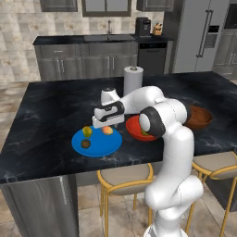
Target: Take the fruits from the plate on the dining counter and place two fruits in each bowl.
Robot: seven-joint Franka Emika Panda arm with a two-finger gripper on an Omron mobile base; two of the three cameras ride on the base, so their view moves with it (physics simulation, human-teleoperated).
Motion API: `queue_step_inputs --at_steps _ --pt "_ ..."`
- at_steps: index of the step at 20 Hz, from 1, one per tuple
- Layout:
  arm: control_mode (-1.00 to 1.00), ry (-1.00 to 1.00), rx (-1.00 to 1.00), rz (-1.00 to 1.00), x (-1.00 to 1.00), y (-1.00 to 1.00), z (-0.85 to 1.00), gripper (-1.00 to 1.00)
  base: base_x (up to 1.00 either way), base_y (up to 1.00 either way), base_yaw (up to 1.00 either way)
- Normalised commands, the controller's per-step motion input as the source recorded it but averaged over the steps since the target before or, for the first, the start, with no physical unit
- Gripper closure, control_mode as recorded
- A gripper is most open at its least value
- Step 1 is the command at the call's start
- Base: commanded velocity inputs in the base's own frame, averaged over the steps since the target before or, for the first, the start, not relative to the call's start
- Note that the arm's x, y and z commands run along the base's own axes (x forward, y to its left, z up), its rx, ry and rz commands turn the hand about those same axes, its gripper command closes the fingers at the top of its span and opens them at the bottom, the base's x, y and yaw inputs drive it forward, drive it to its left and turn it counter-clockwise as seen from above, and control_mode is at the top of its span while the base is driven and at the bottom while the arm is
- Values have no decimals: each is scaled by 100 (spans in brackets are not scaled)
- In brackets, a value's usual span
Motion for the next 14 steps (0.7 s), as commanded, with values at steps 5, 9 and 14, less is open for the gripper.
queue_step_inputs --at_steps 5,9,14 --pt "-100 0 0 0 -21 3 0 -100 0 0 0" --pt "-100 0 0 0 -7 0 0 -100 0 0 0" --pt "-100 0 0 0 4 0 -2 -100 0 0 0"
